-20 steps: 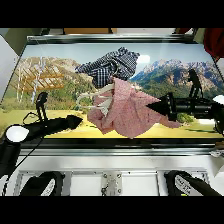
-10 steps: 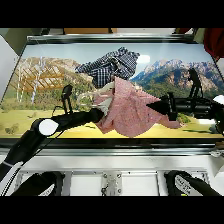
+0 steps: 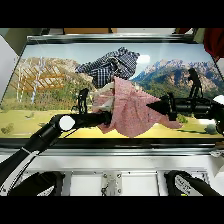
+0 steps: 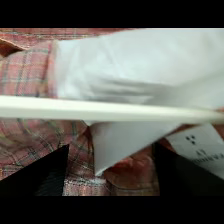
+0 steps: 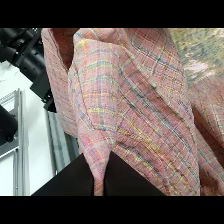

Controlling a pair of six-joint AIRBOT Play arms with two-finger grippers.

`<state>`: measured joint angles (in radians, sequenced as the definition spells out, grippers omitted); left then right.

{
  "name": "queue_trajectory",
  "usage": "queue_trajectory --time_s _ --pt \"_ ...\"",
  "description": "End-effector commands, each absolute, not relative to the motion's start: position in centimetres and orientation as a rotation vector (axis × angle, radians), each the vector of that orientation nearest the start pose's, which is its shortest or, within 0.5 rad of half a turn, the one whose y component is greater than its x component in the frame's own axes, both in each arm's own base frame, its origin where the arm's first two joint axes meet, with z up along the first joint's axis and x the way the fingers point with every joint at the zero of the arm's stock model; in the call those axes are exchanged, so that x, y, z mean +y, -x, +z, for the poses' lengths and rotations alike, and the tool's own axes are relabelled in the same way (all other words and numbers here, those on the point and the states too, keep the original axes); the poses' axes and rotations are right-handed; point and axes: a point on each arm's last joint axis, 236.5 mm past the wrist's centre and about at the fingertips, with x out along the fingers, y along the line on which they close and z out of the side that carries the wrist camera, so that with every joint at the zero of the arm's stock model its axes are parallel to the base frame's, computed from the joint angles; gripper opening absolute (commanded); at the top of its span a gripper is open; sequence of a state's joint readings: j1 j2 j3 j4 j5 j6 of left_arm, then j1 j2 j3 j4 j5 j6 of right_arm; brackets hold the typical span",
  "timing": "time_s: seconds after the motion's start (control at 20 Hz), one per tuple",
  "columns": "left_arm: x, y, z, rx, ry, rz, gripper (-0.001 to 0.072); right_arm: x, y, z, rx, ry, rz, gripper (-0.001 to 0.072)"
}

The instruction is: Fold the clothes and pants, and hang the long-sleeved shirts on hangers.

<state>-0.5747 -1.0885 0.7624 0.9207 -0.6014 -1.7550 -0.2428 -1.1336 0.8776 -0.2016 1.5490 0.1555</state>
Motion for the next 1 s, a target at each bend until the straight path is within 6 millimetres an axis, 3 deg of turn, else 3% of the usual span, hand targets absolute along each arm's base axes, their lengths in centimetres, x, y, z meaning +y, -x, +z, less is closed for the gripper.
queue_trajectory --time_s 0.0,0.1,0.15,0.3,0.4,0.6,0.75,0.95 --pt "-28.7 -30.0 0.2 1.128 0.598 -0.459 0.0548 16.3 -30.7 15.0 0.442 -0.209 1.293 0.0006" --pt "-28.7 -30.1 -0.6 1.144 0.592 -0.448 0.0547 16.3 -30.8 15.0 0.442 -0.209 1.293 0.0006" --pt "-28.7 -29.9 -1.1 1.162 0.586 -0.445 0.0453 16.3 -30.7 15.0 0.442 -0.209 1.293 0.0007" --pt "-28.5 -29.3 -1.9 1.192 0.549 -0.445 0.0011 16.3 -30.7 15.2 0.462 -0.235 1.287 0.0006" --pt "-27.3 -29.4 -1.2 1.170 0.496 -0.449 0.0011 16.3 -30.7 15.6 0.474 -0.252 1.265 0.0006" --pt "-21.7 -30.0 0.6 1.182 0.499 -0.366 0.0011 15.6 -31.7 17.0 0.481 -0.252 1.122 0.0005" --pt "-17.7 -31.2 2.4 1.128 0.537 -0.293 0.0011 15.8 -30.8 18.4 0.451 -0.222 1.114 0.0005" --pt "-15.1 -32.1 2.9 1.098 0.550 -0.250 0.0011 16.4 -29.0 19.7 0.432 -0.195 1.150 0.0004"
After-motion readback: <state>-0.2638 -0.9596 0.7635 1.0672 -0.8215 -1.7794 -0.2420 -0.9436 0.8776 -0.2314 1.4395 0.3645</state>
